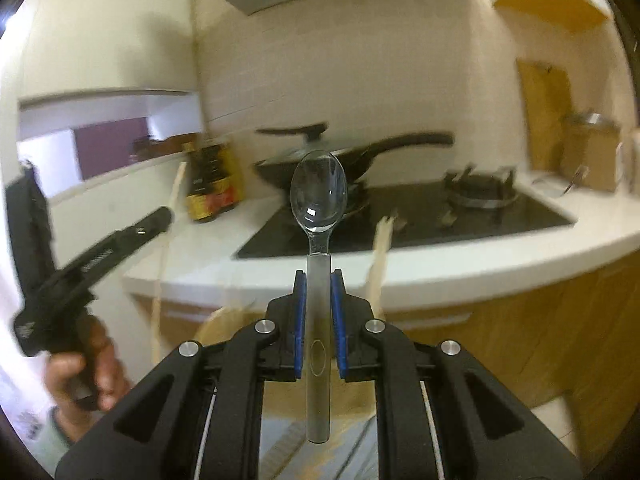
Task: Organize utensils
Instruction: 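Lift the chopstick and spoon and carry them over the caddy, then open both tools to drop the chopstick and spoon into the caddy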
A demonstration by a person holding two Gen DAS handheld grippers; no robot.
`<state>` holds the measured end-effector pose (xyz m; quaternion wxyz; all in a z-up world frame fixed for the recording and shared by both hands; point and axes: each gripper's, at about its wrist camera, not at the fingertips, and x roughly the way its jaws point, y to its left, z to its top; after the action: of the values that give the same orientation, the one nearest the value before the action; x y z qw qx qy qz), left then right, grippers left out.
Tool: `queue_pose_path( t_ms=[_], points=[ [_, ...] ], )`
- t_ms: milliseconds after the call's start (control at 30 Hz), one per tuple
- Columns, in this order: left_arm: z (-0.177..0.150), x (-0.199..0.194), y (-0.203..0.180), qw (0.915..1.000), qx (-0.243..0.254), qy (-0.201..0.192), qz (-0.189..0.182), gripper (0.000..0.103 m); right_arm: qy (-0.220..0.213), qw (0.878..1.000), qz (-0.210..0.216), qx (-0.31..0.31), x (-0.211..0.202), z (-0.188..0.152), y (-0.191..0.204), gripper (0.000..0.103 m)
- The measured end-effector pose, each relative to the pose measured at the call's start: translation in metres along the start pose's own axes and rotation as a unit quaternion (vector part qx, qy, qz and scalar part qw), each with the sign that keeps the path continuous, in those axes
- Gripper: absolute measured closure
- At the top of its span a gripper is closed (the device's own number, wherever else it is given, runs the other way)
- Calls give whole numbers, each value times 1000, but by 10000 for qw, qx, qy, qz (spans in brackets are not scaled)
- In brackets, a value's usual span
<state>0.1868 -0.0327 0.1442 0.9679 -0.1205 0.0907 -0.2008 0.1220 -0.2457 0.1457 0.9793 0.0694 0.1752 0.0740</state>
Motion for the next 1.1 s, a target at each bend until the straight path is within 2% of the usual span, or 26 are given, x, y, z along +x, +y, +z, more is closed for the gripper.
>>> queue_pose_path(
  t_ms=[200,500,700,900,1000,1100],
  points=[
    [-9,31,5,9997,-22,-153,207,99,-279,9995,-141,71,39,1,-14,93],
    [-24,45,16,9977,-209,-339,542,99,-374,9984,-413,29,71,-10,-16,93],
    [-36,44,20,9966,-225,-452,656,99,-433,9983,-357,132,81,-17,-18,93],
    [-46,35,18,9973,-115,-437,585,98,-533,9978,-339,176,68,-30,-21,92],
    [-50,28,17,9984,-111,-304,469,95,-444,9982,-262,307,57,-36,-26,92],
    [-55,15,15,9986,-75,-275,450,81,-346,9984,-251,367,41,-42,-30,90]
  ],
)
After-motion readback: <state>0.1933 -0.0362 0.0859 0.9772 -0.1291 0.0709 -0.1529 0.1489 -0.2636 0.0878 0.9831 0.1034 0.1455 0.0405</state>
